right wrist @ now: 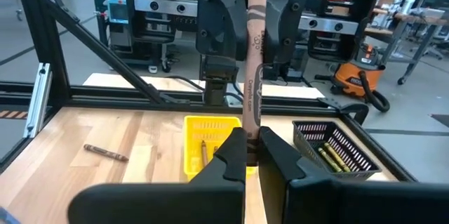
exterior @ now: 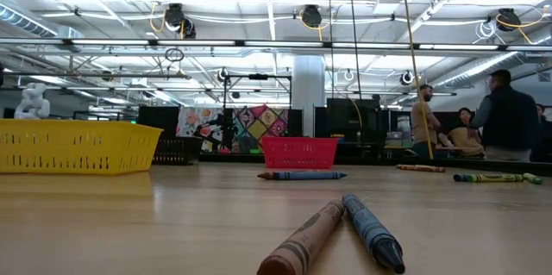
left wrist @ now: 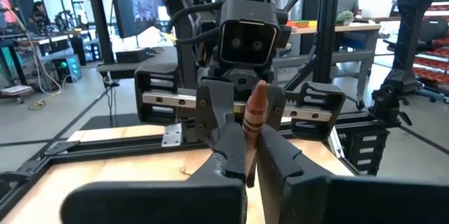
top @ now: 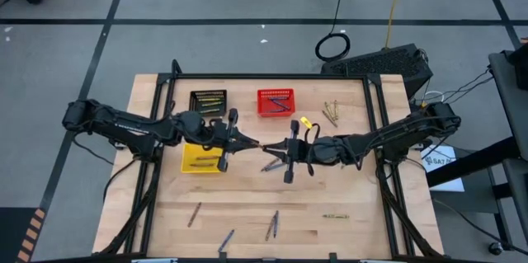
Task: Sort crayons
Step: Put the brown crayon into the yellow basket
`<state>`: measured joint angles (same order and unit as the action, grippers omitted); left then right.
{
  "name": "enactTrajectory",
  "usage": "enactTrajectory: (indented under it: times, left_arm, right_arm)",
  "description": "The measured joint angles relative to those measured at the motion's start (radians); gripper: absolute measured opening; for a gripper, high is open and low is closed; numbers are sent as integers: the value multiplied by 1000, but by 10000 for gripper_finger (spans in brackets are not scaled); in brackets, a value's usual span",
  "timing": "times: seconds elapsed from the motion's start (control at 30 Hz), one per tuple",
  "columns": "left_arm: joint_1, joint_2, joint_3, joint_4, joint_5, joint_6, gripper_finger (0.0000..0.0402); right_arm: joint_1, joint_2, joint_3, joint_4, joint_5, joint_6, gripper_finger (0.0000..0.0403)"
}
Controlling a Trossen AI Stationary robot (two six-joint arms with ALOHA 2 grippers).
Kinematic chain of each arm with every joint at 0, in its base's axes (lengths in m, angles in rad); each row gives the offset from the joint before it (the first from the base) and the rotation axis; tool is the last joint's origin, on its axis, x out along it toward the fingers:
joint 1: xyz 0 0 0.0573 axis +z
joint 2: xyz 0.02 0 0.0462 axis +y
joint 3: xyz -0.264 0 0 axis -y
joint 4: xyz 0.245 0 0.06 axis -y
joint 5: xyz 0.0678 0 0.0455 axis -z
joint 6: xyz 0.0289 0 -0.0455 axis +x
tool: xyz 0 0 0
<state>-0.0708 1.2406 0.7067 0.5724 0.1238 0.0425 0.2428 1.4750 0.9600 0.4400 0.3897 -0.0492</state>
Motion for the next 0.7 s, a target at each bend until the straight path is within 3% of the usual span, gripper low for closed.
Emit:
enactTrajectory:
  times: [0.27, 0.57, 0.7]
  left_arm:
    - [-1, 3, 0, -2, 3, 0, 7]
    - [-2, -7, 2, -133, 9, 19, 6]
    - [-1, -35, 2, -273, 8, 19, 6]
  right_arm:
    - [0, 0, 0, -6, -1, 11, 9]
    - [0, 0, 0, -19, 3, 45, 82]
    - [1, 0, 0, -35, 3, 85, 108]
